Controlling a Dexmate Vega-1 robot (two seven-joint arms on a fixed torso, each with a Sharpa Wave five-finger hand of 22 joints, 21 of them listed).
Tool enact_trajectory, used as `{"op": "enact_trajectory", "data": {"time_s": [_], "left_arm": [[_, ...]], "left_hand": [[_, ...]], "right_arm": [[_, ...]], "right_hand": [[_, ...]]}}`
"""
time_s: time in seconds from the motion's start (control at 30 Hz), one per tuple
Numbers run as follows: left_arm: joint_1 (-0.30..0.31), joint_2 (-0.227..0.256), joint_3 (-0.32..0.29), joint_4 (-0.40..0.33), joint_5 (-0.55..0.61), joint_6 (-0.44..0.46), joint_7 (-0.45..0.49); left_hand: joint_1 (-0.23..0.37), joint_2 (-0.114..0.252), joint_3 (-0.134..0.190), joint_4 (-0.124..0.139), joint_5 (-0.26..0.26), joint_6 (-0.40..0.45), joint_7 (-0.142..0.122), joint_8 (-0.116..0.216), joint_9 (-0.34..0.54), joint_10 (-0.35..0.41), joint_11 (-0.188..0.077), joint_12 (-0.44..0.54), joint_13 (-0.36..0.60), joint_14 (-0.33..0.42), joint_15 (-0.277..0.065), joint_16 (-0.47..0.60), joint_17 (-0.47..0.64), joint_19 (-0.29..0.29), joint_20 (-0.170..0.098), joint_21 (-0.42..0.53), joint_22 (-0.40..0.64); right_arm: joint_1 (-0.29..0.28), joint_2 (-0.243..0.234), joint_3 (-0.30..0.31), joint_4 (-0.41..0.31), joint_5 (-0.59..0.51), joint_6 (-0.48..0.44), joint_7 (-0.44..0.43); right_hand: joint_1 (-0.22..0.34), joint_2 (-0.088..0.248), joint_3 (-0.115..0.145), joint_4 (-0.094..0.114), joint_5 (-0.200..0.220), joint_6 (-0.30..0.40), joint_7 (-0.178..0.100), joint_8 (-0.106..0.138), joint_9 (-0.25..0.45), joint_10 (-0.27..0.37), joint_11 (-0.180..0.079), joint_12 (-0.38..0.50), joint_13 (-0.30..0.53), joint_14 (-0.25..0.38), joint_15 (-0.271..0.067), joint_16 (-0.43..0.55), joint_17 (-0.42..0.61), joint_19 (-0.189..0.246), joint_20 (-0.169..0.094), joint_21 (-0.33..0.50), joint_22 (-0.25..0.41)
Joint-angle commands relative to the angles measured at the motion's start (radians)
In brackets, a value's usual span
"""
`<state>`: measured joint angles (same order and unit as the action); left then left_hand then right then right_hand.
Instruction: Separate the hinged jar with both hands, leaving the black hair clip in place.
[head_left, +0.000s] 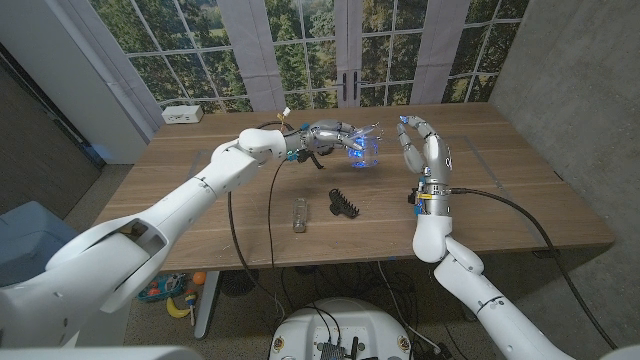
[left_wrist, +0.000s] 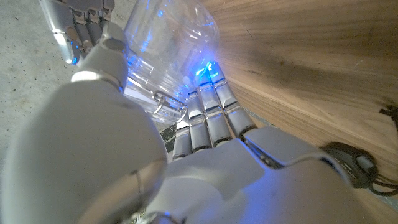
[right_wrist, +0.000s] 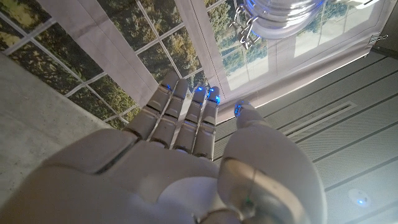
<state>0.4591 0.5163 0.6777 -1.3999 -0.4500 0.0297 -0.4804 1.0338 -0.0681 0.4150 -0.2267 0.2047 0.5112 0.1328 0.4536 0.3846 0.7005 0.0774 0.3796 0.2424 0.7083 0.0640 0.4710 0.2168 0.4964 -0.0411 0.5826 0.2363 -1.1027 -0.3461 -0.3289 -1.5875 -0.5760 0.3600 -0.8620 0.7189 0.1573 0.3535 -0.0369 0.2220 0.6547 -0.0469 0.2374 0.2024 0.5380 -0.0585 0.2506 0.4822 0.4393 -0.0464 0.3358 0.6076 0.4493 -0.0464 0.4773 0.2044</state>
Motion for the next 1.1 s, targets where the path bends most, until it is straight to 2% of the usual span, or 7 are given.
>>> {"op": "enact_trajectory", "data": {"time_s": [0.03,0.2,0.37,0.93,1.1], "left_arm": [[0.026,0.013,-0.002,-0.027,0.069,-0.014,0.132],[0.030,0.014,0.000,-0.030,0.096,-0.022,0.167],[0.032,0.016,0.003,-0.036,0.117,-0.023,0.191],[0.054,0.030,0.020,-0.081,0.249,-0.007,0.326],[0.056,0.029,0.032,-0.081,0.307,-0.004,0.373]], "left_hand": [[0.176,0.218,0.061,0.054,-0.001,0.262,-0.088,0.223,0.012,0.348,-0.219,0.074,0.414,0.338,-0.298,0.000,0.323,-0.010,0.000,0.012,0.001],[0.177,0.218,0.062,0.053,-0.003,0.264,-0.088,0.223,0.011,0.350,-0.218,0.069,0.412,0.335,-0.299,-0.003,0.326,-0.013,0.001,0.018,0.001],[0.176,0.219,0.063,0.053,-0.003,0.260,-0.090,0.223,0.013,0.351,-0.217,0.067,0.412,0.334,-0.298,-0.005,0.327,-0.015,0.001,0.021,0.001],[0.175,0.218,0.065,0.053,-0.006,0.263,-0.090,0.221,0.010,0.355,-0.217,0.058,0.414,0.335,-0.297,-0.012,0.331,-0.024,0.000,0.038,0.000],[0.174,0.218,0.066,0.053,-0.007,0.264,-0.091,0.219,0.007,0.354,-0.216,0.053,0.413,0.335,-0.298,-0.014,0.332,-0.028,0.001,0.043,0.000]], "right_arm": [[0.009,-0.115,-0.060,-0.058,0.265,-0.008,0.130],[0.011,-0.131,-0.064,-0.067,0.322,-0.006,0.170],[0.016,-0.142,-0.065,-0.068,0.378,0.006,0.212],[0.033,-0.155,-0.055,-0.055,0.618,0.040,0.392],[0.038,-0.157,-0.053,-0.054,0.692,0.033,0.446]], "right_hand": [[-0.023,-0.006,-0.008,0.005,0.003,-0.021,0.005,-0.012,0.004,-0.016,0.009,-0.014,-0.004,-0.016,-0.094,-0.012,-0.004,-0.010,-0.013,0.002,-0.002],[-0.036,-0.007,-0.011,0.002,0.002,-0.034,0.012,-0.020,0.004,-0.035,0.024,-0.026,-0.011,-0.036,-0.087,-0.025,-0.012,-0.016,-0.011,0.002,-0.004],[-0.044,-0.007,-0.010,-0.004,0.003,-0.052,0.006,-0.029,0.003,-0.053,0.031,-0.038,-0.020,-0.057,-0.078,-0.041,-0.023,-0.028,-0.009,-0.002,-0.007],[-0.071,-0.003,-0.017,-0.009,0.002,-0.083,0.014,-0.042,0.001,-0.085,0.037,-0.055,-0.040,-0.088,-0.064,-0.060,-0.035,-0.058,-0.007,-0.014,-0.013],[-0.081,-0.001,-0.020,-0.011,0.001,-0.094,0.020,-0.045,0.001,-0.096,0.044,-0.058,-0.047,-0.101,-0.055,-0.066,-0.038,-0.069,0.002,-0.018,-0.014]]}}
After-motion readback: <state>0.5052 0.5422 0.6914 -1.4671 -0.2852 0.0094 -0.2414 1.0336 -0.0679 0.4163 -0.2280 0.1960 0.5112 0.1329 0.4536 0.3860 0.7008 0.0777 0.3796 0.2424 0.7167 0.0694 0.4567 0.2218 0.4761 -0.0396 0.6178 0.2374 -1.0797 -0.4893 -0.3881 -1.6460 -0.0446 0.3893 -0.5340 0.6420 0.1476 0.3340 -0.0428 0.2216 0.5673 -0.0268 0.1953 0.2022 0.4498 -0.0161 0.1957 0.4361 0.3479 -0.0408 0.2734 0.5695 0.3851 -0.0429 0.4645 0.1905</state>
